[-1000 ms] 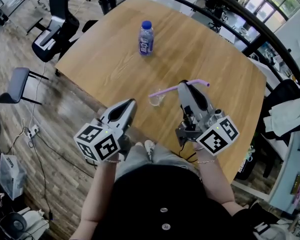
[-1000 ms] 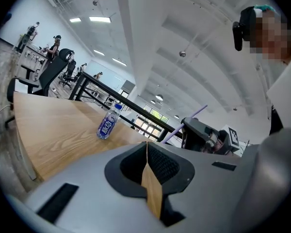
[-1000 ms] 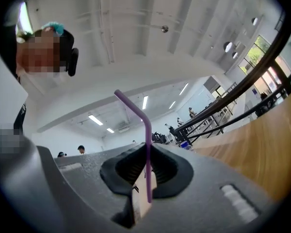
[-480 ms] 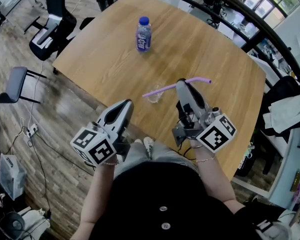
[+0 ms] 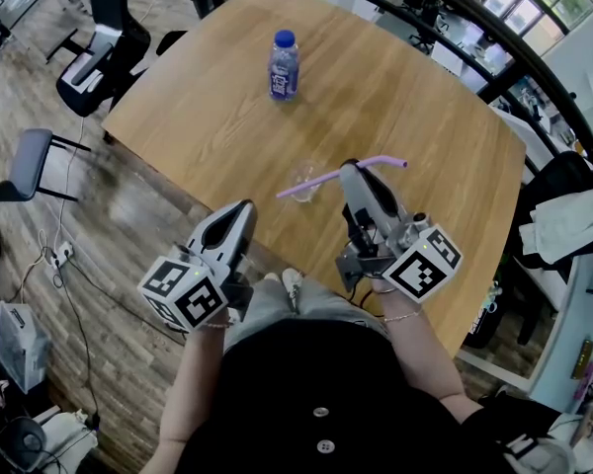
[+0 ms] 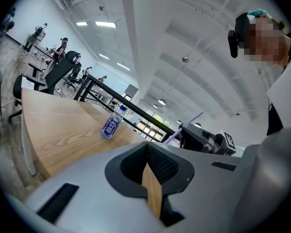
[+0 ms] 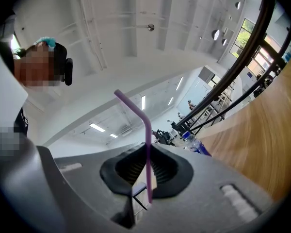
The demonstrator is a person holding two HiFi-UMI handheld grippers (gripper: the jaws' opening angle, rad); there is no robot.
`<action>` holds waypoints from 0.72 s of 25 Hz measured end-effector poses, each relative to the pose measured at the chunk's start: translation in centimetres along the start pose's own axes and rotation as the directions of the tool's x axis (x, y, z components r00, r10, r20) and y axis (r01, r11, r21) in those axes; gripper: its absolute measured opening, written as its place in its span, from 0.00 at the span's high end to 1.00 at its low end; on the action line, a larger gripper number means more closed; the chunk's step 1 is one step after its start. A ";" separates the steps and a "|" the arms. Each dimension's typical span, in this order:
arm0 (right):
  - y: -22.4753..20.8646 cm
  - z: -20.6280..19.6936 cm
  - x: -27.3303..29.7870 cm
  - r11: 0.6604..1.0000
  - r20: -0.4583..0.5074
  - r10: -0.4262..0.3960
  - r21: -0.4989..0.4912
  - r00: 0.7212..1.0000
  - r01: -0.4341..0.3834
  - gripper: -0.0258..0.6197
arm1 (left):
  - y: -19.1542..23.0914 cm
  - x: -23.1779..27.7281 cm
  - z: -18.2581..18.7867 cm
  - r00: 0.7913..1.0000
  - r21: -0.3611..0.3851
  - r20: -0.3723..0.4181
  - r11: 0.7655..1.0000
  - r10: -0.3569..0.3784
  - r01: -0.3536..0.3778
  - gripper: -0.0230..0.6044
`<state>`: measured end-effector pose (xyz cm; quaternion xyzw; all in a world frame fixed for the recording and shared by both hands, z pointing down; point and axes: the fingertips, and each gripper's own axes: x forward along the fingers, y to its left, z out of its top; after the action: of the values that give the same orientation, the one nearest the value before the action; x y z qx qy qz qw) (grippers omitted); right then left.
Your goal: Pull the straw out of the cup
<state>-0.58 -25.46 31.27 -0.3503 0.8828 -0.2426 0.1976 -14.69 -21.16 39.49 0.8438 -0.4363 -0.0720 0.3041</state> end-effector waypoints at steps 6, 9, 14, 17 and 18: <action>-0.2 -0.1 0.3 1.000 -0.006 0.008 -0.003 1.000 -0.008 0.92 | -0.1 0.6 -0.5 1.000 0.022 -0.015 1.000 -0.013 0.013 0.94; -0.2 -0.2 0.6 1.000 -0.013 0.013 -0.005 1.000 -0.013 0.92 | -0.2 0.8 -0.5 1.000 0.028 -0.022 0.999 -0.016 0.017 0.94; -0.1 -0.3 0.9 1.000 -0.023 0.028 -0.011 0.999 -0.028 0.92 | -0.3 1.1 -0.4 0.999 0.031 -0.026 0.999 -0.027 0.028 0.94; -0.1 -0.3 1.0 1.000 -0.026 0.026 -0.016 0.999 -0.027 0.92 | -0.5 1.1 -0.3 0.999 0.032 -0.021 0.999 -0.030 0.031 0.94; -0.1 -0.3 0.9 1.000 -0.026 0.025 -0.017 0.999 -0.025 0.92 | -0.6 1.2 -0.2 0.999 0.030 -0.019 0.999 -0.031 0.031 0.94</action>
<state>-1.30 -26.14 31.41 -0.3377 0.8918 -0.2368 0.1860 -13.51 -21.73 39.49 0.8556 -0.4213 -0.0621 0.2944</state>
